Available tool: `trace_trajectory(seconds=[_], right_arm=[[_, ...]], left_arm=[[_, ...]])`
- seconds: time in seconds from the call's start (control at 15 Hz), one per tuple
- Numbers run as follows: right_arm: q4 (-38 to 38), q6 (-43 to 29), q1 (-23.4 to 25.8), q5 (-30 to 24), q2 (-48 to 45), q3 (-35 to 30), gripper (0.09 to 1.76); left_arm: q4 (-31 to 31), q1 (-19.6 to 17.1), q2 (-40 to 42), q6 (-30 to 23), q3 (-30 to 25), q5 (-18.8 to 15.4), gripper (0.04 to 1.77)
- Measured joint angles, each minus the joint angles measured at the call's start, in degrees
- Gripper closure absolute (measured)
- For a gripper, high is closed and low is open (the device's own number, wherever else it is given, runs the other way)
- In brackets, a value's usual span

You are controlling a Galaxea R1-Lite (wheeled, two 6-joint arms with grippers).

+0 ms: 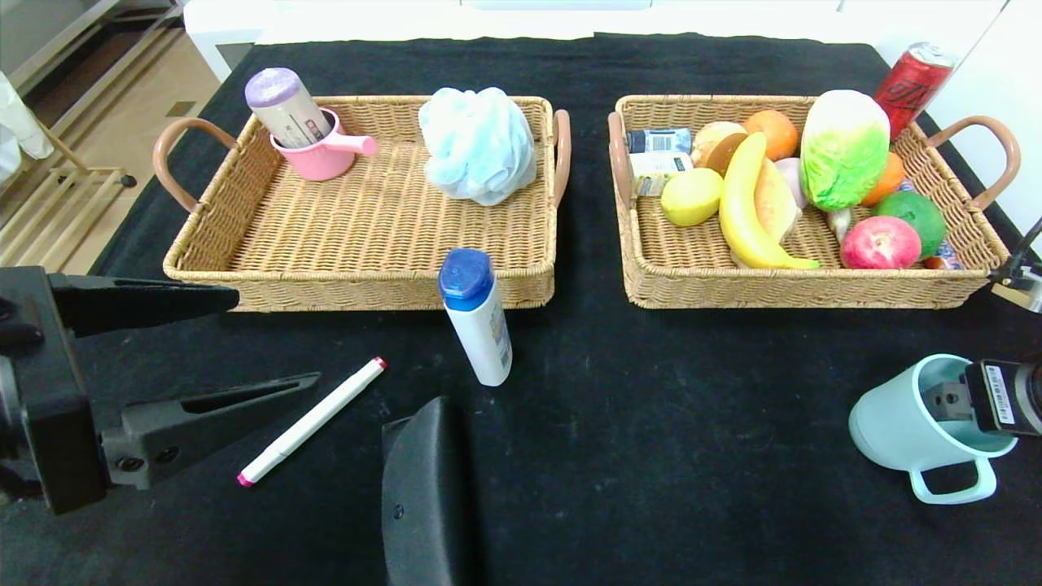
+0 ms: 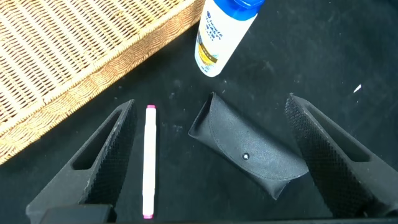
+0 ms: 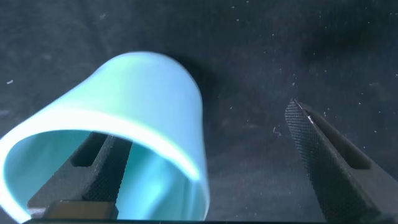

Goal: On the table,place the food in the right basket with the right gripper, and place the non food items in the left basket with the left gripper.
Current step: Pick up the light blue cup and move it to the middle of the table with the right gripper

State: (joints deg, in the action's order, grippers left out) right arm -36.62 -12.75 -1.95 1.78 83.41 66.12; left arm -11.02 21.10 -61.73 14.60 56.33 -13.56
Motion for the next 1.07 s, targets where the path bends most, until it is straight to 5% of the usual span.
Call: trace_trajectory(seconds=[0.13, 0.53, 0.6, 0.67, 1.07], right_arm=[[0.02, -0.04, 0.35, -1.91, 0.4, -0.02, 0.22], [0.18, -0.01, 1.29, -3.84, 0.02, 0.06, 1.03], [0.21, 0.0, 1.33, -3.84, -0.04, 0.06, 1.23], [0.13, 0.0, 1.35, -3.89, -0.04, 0.05, 1.64], [0.11, 0.07, 1.38, -4.1, -0.28, 0.11, 1.65]], left_arm=[[0.0, 0.0, 0.0, 0.0, 0.0, 0.02, 0.09], [0.0, 0.0, 0.0, 0.0, 0.0, 0.0, 0.09], [0.0, 0.0, 0.0, 0.0, 0.0, 0.0, 0.09], [0.0, 0.0, 0.0, 0.0, 0.0, 0.02, 0.09], [-0.05, 0.06, -0.17, 0.0, -0.02, 0.02, 0.09]])
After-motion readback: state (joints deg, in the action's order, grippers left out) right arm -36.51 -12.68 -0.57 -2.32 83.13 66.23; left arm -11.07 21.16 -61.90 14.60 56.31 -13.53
